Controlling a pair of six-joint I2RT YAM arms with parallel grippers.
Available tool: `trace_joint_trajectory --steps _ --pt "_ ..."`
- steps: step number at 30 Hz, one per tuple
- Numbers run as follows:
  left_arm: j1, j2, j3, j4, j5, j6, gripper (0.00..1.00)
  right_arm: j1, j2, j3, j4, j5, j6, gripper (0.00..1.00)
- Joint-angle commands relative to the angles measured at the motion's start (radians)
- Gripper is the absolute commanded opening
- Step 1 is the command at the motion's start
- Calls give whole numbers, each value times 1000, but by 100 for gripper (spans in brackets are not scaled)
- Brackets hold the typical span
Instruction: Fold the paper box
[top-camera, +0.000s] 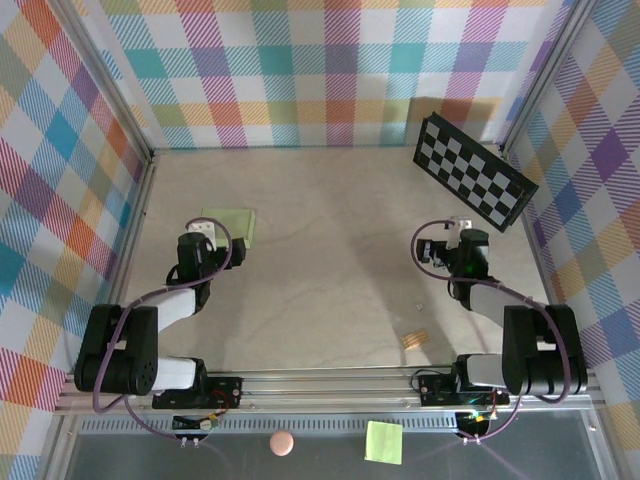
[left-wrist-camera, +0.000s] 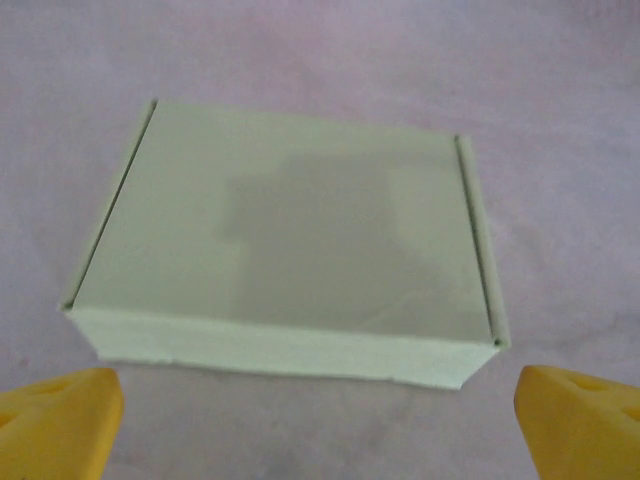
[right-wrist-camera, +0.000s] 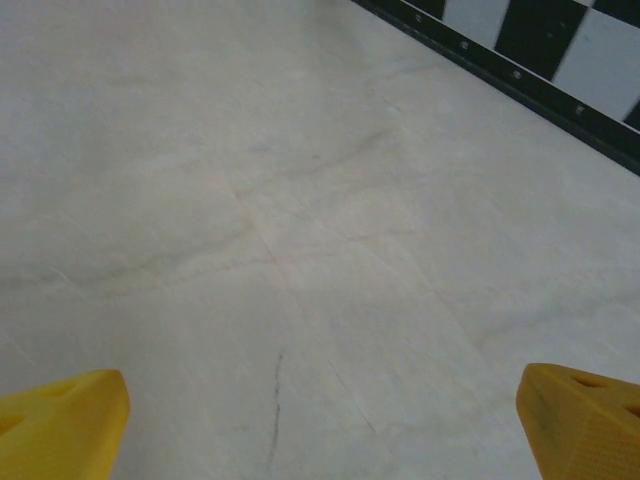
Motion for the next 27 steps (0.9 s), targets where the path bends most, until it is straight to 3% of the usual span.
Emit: trace_joint_trajectory --steps 1,9,11,27 --pt "-2 42 2 145 18 37 100 -16 48 36 121 -66 21 99" --pt "14 218 18 299 43 45 100 -42 214 3 378 -150 22 99" --pt "20 234 -5 356 21 29 100 -40 209 1 372 -152 20 99" --pt "12 230 -3 348 22 40 100 -22 207 4 363 -104 14 99"
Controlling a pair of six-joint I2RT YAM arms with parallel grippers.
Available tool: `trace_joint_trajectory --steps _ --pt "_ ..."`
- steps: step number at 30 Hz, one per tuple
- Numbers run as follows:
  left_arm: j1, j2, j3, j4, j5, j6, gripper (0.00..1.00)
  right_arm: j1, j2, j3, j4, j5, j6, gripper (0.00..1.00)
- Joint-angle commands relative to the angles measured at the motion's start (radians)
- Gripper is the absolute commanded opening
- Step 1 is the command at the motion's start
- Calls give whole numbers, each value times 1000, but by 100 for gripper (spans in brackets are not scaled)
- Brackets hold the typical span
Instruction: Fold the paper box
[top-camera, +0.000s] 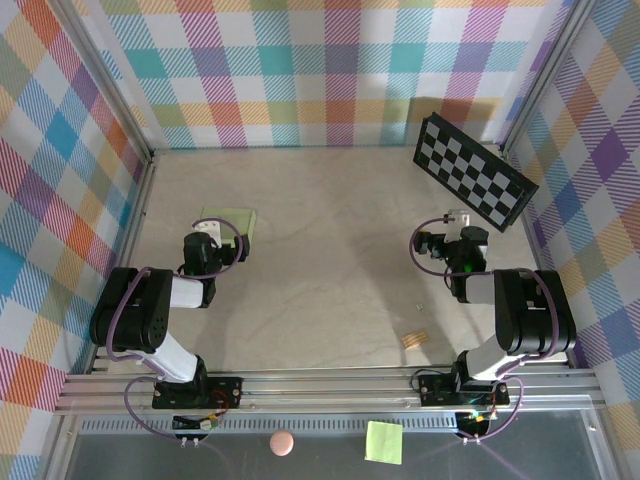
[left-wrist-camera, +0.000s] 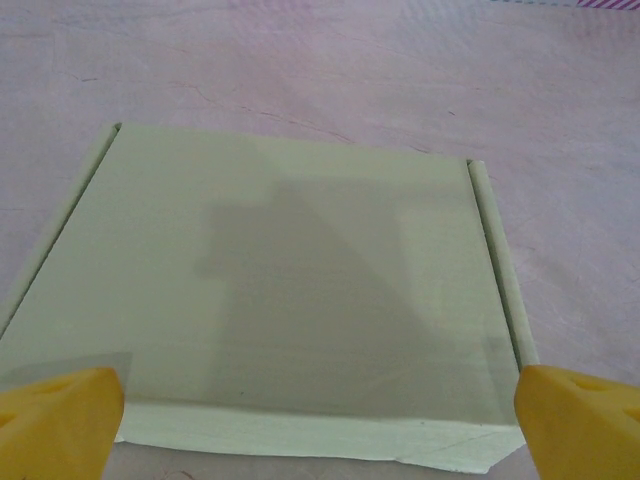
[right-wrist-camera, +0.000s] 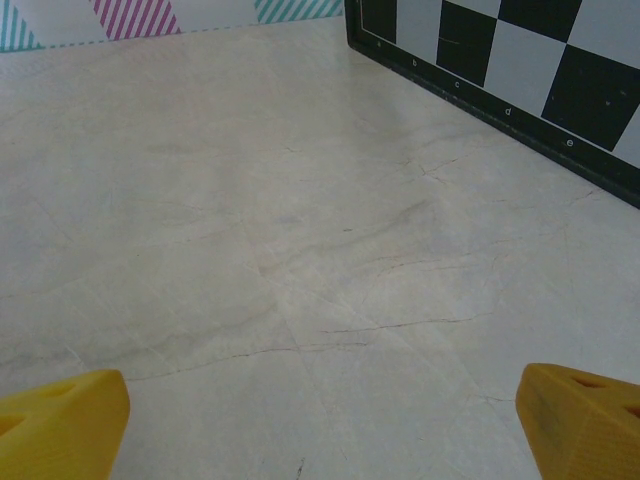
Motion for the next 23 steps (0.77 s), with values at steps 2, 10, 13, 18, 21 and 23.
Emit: trace_joint_trajectory --steps 2,10,13,18,21,23 --pt "1 -5 -7 57 2 12 100 7 -4 -4 42 -3 -7 99" --pt "1 -5 -7 57 4 12 100 7 -4 -4 42 -3 -7 99" --pt "1 -5 -8 57 3 15 100 7 -4 -4 42 -3 -6 99" --pt "1 -5 -7 57 3 14 100 7 1 2 36 -4 -5 99" --pt "1 -6 -6 57 3 14 100 7 1 2 34 -4 -5 99" --pt "1 -5 -6 56 3 14 100 7 -8 -11 53 2 -4 99"
